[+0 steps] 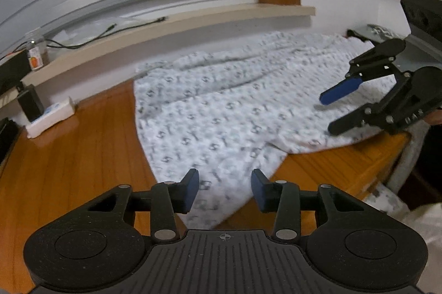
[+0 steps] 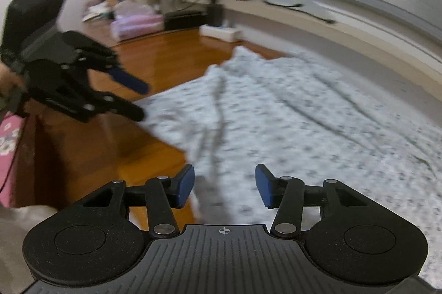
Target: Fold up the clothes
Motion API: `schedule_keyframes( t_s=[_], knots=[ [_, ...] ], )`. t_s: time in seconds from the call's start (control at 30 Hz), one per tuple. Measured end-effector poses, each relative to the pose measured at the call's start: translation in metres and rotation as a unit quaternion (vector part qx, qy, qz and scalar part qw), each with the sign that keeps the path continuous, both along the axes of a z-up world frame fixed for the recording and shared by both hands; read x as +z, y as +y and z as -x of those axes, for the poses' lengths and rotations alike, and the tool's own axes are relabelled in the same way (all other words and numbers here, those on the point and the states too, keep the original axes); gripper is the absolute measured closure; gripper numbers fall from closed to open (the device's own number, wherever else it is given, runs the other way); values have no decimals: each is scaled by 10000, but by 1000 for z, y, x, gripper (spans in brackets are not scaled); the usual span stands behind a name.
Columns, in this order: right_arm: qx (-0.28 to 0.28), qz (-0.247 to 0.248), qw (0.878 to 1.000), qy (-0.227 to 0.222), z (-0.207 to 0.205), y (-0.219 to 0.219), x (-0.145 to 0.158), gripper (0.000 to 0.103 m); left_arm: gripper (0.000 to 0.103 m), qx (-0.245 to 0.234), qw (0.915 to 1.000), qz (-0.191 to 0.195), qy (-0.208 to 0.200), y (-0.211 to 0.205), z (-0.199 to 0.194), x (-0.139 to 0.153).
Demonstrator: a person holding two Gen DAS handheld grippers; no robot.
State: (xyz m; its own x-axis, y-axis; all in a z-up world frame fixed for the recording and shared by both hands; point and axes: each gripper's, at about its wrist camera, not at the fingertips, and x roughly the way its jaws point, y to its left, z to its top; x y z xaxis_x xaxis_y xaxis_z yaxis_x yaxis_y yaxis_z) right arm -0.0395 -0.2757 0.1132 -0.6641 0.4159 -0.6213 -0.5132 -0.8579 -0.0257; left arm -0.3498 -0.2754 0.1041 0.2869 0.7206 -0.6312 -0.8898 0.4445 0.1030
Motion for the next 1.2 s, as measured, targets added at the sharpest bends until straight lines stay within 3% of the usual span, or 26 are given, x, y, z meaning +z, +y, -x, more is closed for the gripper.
schedule_keyframes(
  t_s=[0.1,0.23,0.3,0.33,0.37,0.6,0.7,0.8,0.97,1.03,1.2],
  knots=[
    [205,66,9997,-115,7,-13,-4,73,55,-98,9999,73,47,-3,-4,-8],
    [220,-28,9991,-364,9,-17,-11,81,60,-82,9999,107,103,-1,-4,-15],
    [175,-22,9991,-379,5,-14,-12,99,75,-83,9998,113,125,1,-3,-17],
    [151,18,9994,-301,2,-12,-9,101,91,-97,9998,110,148,1,-1,-17],
    [126,59,9997,-223,-2,-9,-7,102,101,-112,9997,107,171,2,0,-17],
    [68,506,9975,483,-26,-1,17,102,101,-206,9995,47,253,-23,35,14],
    [40,495,9979,414,-27,-2,16,96,100,-178,9987,119,473,-33,45,20],
    [-3,456,9982,394,-30,0,14,79,91,-92,9989,106,443,-33,49,24],
    [-228,325,9983,420,-48,2,15,60,66,-78,9997,-66,243,-19,36,27],
    [-458,251,9977,421,-64,1,14,57,60,-131,9997,-114,144,-9,26,25],
    [-1479,68,9883,367,-133,0,3,49,60,-207,9996,-159,-103,28,0,19]
  ],
)
